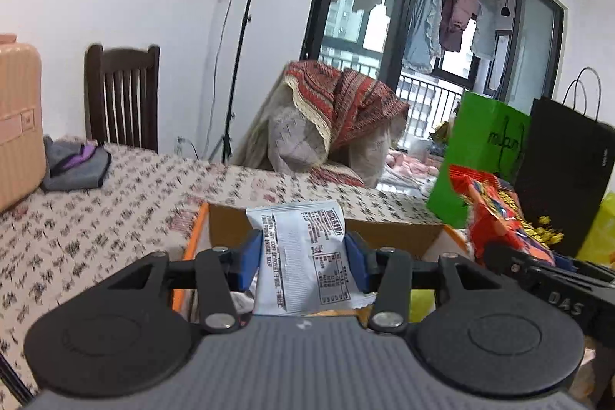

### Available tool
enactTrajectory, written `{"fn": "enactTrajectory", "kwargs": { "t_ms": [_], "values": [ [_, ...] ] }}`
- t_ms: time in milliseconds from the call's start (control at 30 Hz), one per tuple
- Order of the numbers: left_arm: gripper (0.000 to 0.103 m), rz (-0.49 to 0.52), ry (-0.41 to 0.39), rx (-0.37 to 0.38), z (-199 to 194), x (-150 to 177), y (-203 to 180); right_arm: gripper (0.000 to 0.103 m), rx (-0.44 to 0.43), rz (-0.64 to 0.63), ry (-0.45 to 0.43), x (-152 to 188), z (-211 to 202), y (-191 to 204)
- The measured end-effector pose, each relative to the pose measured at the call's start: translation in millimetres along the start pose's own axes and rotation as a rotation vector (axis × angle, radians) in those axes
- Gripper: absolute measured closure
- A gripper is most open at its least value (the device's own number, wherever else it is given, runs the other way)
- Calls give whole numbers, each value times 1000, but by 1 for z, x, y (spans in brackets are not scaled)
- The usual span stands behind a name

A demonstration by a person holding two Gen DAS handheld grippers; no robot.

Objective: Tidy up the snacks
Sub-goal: 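Grasp a white cracker packet with the left gripper while the right gripper carries the chip bag, then lower both packets into the box and open both grippers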

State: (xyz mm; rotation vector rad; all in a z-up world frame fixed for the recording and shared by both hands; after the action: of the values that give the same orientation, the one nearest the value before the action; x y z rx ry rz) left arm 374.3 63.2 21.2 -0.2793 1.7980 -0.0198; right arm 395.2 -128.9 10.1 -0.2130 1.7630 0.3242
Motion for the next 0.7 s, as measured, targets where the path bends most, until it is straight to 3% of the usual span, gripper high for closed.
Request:
{"fn": "enactTrajectory", "kwargs": {
  "t_ms": [233, 467, 533, 600, 633, 700],
  "values": [
    [55, 50, 4, -40, 15, 17, 9, 50, -5, -20, 14, 21, 11, -9],
    [53, 40, 0, -19, 16, 24, 11, 49, -13, -17, 41, 31, 16, -10],
    [47, 33, -2, -25, 15, 24, 12, 41, -23, -12, 48, 32, 17, -10],
    [29, 18, -12, -33, 14, 23, 14, 10, -26, -1, 45, 33, 16, -11],
    [23, 10, -21, -40, 12, 21, 16, 6, -25, 0, 40, 32, 15, -11],
    [0, -14, -42, -58, 9, 18, 20, 0, -34, 8, 32, 31, 14, -12]
  ]
}}
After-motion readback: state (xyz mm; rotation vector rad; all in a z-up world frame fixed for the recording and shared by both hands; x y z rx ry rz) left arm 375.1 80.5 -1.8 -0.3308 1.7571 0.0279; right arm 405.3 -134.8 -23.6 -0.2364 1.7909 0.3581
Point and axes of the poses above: each gripper's, at about its wrist camera, not at the fingertips, and z roughly the way its jaws point, y to its left, x to its underside, the point moved 10 cm from there along z, roughly the way its jaws point, and after that the axes turned 7 degrees about -y, right-handed, at the moved point
